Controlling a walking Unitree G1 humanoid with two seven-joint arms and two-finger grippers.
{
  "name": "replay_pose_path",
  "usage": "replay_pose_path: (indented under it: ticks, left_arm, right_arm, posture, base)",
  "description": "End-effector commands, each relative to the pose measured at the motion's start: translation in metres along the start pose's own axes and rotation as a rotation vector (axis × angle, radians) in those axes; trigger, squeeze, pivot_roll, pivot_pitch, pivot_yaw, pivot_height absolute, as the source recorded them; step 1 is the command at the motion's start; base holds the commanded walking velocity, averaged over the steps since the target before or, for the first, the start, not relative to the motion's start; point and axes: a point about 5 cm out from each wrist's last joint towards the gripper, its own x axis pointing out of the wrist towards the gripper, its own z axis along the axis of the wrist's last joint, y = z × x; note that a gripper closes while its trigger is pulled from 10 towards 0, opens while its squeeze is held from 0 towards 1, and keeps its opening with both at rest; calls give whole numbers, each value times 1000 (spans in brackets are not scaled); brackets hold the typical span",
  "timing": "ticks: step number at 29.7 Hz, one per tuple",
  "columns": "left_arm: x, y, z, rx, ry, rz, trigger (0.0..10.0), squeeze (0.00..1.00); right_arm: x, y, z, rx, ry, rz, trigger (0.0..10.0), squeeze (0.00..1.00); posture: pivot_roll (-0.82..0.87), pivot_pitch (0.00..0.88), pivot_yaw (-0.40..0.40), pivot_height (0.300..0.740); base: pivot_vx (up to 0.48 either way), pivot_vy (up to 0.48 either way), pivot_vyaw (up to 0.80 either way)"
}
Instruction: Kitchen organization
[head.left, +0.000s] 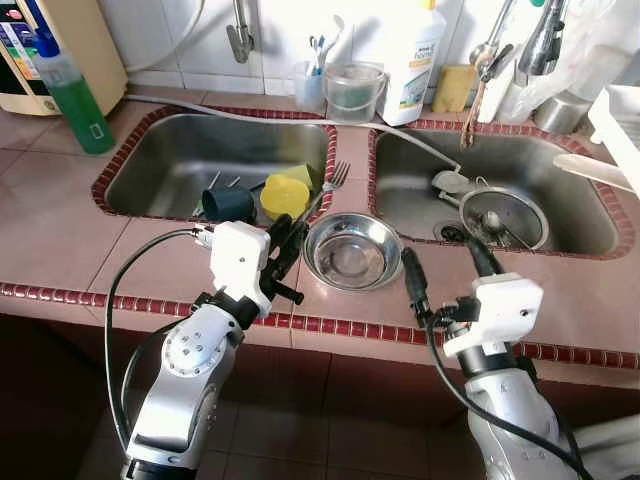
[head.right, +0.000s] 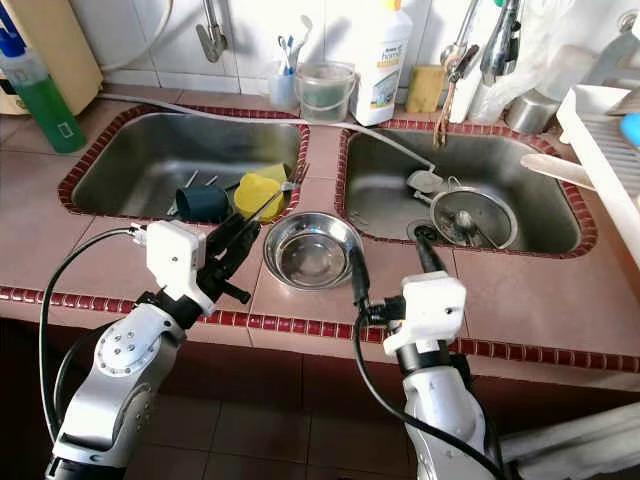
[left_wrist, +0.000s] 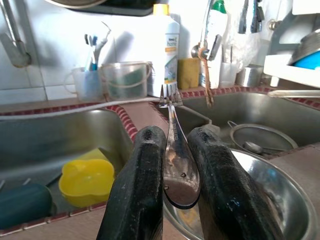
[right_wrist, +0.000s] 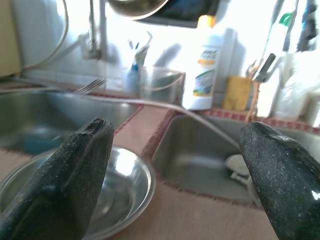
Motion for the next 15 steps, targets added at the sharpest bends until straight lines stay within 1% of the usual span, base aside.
replay_pose_path:
  ticks: [1,3,7,8,12,15]
  left_arm:
    - [1,4,1,4,-6,9,10000,0]
    - [1,6,1,-1,-7,17,10000,0]
    - [1,14,-3,-24,7,83,10000,0]
    - [1,14,-3,-24,7,83,10000,0]
    - [1,21,-8,-26,13,162,10000,0]
    - [1,22,-9,-39,15,174,10000,0]
  right_arm:
    - [1,-1,-1,-3,-6,-34,10000,0]
    - [2,-2,-1,-2,-10,-51,10000,0]
    - [6,-2,-4,0,-12,-66,10000,0]
    - [6,-2,-4,0,-12,-66,10000,0]
    - [13,-1,-7,2,-19,-75,10000,0]
    - [18,1,-8,5,-29,-68,10000,0]
  posture:
    - [-210,47,-10,740]
    - [-210,47,-10,740]
    - [-203,30,-11,740]
    - [-203,30,-11,740]
    - [-195,17,-18,740]
    - [-190,9,-17,740]
  base:
    - [0,0,0]
    - [0,0,0]
    - [0,0,0]
    - [0,0,0]
    - [0,0,0]
    - [0,0,0]
